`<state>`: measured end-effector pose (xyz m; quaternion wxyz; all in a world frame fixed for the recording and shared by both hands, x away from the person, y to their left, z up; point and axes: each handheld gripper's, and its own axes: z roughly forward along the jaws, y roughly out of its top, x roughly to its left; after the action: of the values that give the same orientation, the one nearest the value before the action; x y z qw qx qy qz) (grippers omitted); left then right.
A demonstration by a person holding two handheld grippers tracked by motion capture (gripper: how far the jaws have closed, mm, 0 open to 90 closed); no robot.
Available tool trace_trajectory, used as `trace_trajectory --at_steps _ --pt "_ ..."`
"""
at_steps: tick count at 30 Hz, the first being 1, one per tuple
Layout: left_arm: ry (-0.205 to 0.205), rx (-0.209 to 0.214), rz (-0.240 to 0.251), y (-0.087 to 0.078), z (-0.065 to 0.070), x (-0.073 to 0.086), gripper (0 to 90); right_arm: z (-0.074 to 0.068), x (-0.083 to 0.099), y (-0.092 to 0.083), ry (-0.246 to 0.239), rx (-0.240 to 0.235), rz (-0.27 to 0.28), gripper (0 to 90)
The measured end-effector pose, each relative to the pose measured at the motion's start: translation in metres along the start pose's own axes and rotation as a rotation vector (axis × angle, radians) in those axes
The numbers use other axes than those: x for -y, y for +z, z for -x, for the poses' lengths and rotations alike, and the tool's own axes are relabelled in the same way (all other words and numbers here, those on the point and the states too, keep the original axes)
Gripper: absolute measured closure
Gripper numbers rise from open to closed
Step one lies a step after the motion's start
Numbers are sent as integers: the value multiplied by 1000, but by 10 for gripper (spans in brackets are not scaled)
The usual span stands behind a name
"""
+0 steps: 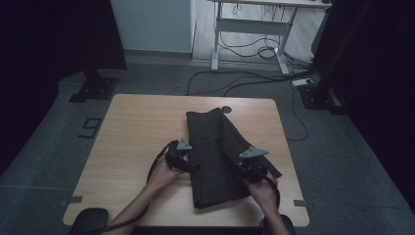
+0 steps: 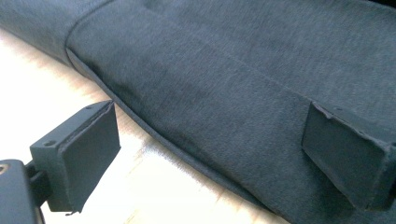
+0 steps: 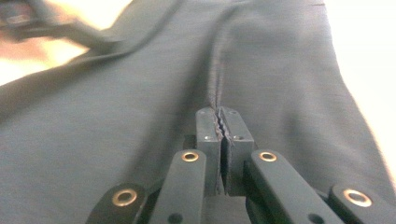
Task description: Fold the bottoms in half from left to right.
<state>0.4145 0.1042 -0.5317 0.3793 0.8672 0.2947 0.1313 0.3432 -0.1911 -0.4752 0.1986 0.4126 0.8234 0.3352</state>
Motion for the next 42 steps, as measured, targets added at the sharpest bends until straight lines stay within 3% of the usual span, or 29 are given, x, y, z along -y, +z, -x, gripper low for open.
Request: trace_trajectory --at_steps 5,8,11,16,20,23,27,31,37,42 --pt "2 0 17 -9 6 -5 45 45 7 -15 70 123 -3 843" --pt "-3 12 22 -14 10 -6 46 74 22 -9 125 181 -71 663" --pt "-7 25 18 -17 14 -7 42 88 33 -5 163 208 -89 460" --pt "-29 56 15 -15 24 -9 19 86 30 -7 171 151 -14 277" --pt "-25 72 -15 -6 37 -6 2 85 28 9 161 119 -54 232" --pt "-17 69 -49 3 45 0 1 90 35 25 158 150 -105 231" --pt "-14 22 -70 10 49 6 0 96 47 34 163 194 -138 228" --pt "-24 2 -93 9 44 8 0 96 56 35 176 189 -134 253" --pt "-42 -29 -111 -2 29 17 0 76 56 32 130 139 -143 276" --pt "-119 -45 -111 -19 4 35 0 54 56 35 110 51 -132 260"
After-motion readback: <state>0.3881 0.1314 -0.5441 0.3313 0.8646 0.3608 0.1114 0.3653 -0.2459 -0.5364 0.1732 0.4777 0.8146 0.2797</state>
